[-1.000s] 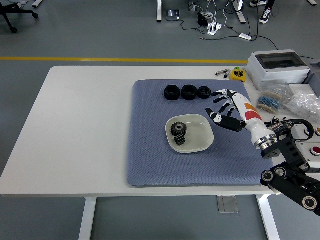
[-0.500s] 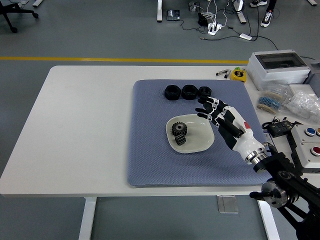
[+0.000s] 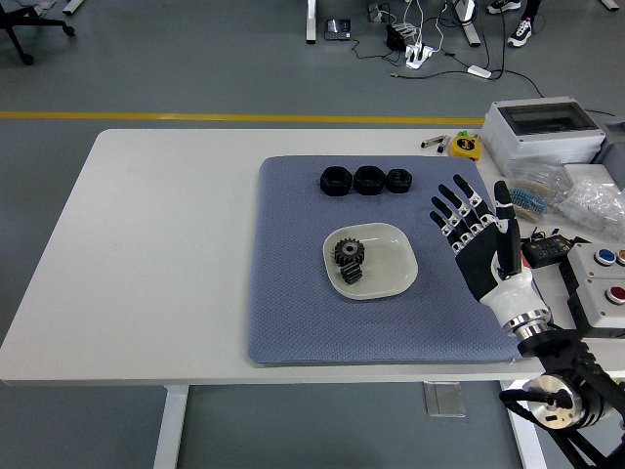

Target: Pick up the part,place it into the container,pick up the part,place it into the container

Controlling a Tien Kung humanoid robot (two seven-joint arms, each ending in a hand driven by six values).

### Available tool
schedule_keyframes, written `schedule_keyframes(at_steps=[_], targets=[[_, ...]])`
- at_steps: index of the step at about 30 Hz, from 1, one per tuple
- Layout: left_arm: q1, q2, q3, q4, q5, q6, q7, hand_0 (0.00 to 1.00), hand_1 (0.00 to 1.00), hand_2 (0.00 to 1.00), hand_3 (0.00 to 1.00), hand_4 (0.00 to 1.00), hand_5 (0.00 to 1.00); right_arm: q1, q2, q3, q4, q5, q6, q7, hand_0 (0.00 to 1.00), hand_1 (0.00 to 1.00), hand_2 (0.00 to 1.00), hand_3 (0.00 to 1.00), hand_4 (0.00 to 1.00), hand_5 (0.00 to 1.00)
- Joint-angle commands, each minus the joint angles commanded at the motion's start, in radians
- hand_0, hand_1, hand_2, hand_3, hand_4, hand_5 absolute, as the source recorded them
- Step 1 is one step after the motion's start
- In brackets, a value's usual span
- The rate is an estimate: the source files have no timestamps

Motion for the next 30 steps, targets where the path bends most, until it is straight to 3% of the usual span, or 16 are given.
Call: schedule_keyframes(at_steps=[1,3,16,22,30], targets=[[-0.003,0.001,0.005,0.000,-0.006,0.001,-0.001,0.688,0.698,0.734,0.641,0.660,0.657,-0.003,-0.006,0.006,0.000,0.005,-0.025,0.005,0.984,0.883,0.857,0.863,0.998,0.924],[-0.006,0.002,0.013,0.002,-0.018,0.004,-0.005,0.688,0.698,0.734,0.641,0.660,0.657,-0.014,-0.016,0.027,0.004,-0.026,-0.066,0.007,0.984,0.883,0.857,0.863,0.998,0.924],[0.006,0.022,0.078,0.000,-0.096,0.006,-0.032,0.689,0.704,0.736,0.641,0.660,0.656,-0.155,-0.067,0.143,0.077,-0.164,-0.172,0.004,0.908,0.841,0.831,0.827,0.998,0.885],[0.014,0.023,0.118,-0.006,-0.140,0.004,-0.047,0.689,0.707,0.734,0.639,0.661,0.657,-0.190,-0.116,0.146,0.135,-0.327,-0.190,-0.042,0.897,0.835,0.827,0.822,0.998,0.875],[0.012,0.022,0.157,-0.010,-0.171,0.010,-0.061,0.690,0.699,0.734,0.640,0.662,0.657,-0.188,-0.133,0.172,0.170,-0.370,-0.211,-0.059,0.890,0.830,0.821,0.816,0.998,0.856]])
